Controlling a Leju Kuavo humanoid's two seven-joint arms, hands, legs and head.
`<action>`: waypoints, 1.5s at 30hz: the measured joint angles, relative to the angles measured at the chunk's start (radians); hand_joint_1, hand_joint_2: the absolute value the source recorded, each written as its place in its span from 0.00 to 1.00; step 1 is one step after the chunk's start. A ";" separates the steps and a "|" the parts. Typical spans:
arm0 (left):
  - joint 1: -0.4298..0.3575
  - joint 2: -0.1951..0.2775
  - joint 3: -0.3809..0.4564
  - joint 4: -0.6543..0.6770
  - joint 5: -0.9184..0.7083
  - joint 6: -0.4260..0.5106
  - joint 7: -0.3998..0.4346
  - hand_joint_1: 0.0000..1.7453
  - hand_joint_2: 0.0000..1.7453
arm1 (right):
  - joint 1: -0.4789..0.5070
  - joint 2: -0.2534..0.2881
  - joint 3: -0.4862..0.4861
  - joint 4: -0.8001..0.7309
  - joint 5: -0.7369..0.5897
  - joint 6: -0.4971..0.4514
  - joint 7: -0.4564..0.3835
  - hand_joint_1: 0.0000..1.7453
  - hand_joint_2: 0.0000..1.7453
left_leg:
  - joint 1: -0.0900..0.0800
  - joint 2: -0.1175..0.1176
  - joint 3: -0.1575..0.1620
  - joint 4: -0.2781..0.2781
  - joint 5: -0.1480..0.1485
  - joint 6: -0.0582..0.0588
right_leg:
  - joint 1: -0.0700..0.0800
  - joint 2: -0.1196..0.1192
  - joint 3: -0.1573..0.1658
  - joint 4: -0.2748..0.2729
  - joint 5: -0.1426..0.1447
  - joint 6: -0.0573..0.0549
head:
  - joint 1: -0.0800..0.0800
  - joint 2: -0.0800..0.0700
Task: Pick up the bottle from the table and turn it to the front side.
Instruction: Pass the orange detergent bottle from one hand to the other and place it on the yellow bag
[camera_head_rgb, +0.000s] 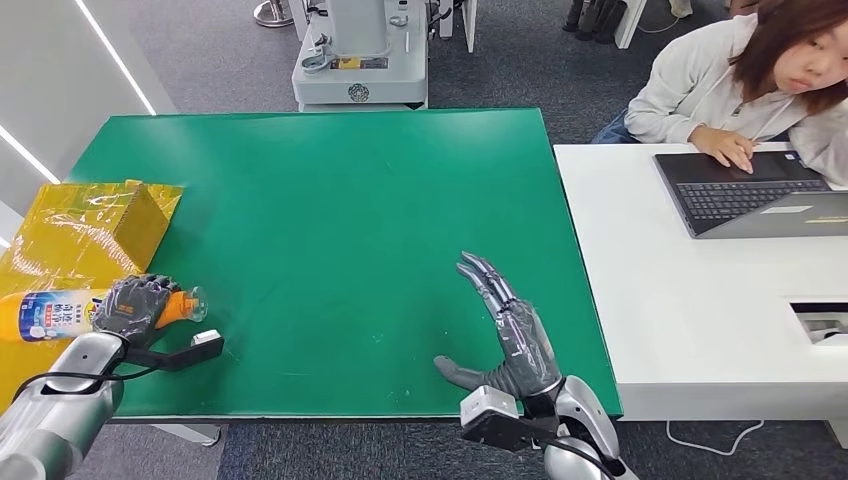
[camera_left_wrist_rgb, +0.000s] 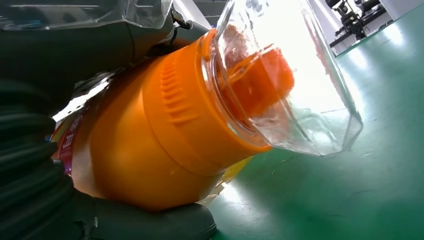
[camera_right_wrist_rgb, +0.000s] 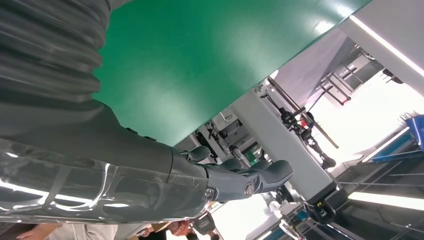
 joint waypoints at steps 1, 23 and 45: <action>0.001 0.000 0.000 0.001 0.000 0.002 0.000 0.80 1.00 | -0.001 0.000 0.000 0.000 -0.001 0.000 0.000 0.00 1.00 | 0.000 0.000 0.000 0.000 0.000 0.000 | 0.000 0.000 0.000 0.000 0.000 0.000 | 0.000 0.000; -0.006 -0.010 -0.011 0.005 0.047 0.006 -0.025 0.00 1.00 | -0.010 -0.007 0.010 0.016 -0.001 -0.005 0.025 0.00 1.00 | 0.000 0.000 0.001 -0.001 0.000 0.000 | 0.000 0.000 0.000 0.000 0.000 0.000 | 0.000 0.000; 0.217 -0.331 0.178 -0.447 0.838 -0.060 -0.316 0.00 1.00 | 0.029 -0.007 -0.014 0.023 -0.068 -0.001 0.033 0.00 1.00 | -0.001 0.000 0.000 0.000 -0.001 0.000 | 0.000 0.000 -0.001 -0.001 0.000 0.000 | 0.000 0.000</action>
